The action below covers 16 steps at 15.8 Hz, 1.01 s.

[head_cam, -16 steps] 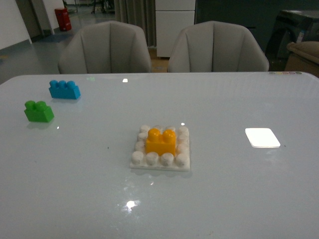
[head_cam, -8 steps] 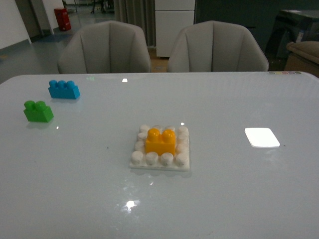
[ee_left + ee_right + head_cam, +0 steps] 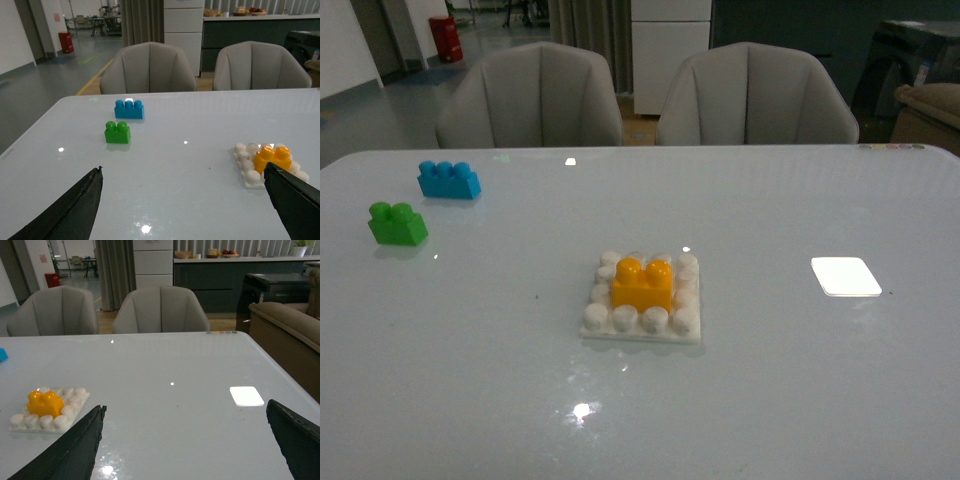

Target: Insert yellow block into base center

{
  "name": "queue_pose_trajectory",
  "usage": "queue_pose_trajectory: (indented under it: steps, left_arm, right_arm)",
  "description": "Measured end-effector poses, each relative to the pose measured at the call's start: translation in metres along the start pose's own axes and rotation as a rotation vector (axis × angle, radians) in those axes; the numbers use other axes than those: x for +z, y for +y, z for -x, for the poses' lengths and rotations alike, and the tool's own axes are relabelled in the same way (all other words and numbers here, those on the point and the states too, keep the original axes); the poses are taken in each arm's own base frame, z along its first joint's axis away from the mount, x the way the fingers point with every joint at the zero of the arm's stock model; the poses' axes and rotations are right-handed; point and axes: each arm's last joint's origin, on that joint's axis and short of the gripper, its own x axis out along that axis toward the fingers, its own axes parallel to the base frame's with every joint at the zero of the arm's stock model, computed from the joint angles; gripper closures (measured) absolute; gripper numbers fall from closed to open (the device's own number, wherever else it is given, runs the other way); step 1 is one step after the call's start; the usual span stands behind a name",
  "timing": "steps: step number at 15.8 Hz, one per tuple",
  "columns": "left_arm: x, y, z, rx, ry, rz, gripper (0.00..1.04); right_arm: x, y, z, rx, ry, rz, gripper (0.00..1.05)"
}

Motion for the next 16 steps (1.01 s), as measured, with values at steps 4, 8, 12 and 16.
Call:
queue_pose_trajectory:
  steps: [4, 8, 12, 16]
  left_arm:
    - [0.0000, 0.0000, 0.0000, 0.000, 0.000, 0.000, 0.07]
    - [0.0000, 0.0000, 0.0000, 0.000, 0.000, 0.000, 0.07]
    - [0.0000, 0.0000, 0.0000, 0.000, 0.000, 0.000, 0.07]
    - [0.0000, 0.0000, 0.0000, 0.000, 0.000, 0.000, 0.07]
  right_arm:
    - [0.0000, 0.0000, 0.0000, 0.000, 0.000, 0.000, 0.06]
    - [0.0000, 0.0000, 0.0000, 0.000, 0.000, 0.000, 0.06]
    - [0.0000, 0.0000, 0.0000, 0.000, 0.000, 0.000, 0.06]
    - [0.0000, 0.0000, 0.0000, 0.000, 0.000, 0.000, 0.06]
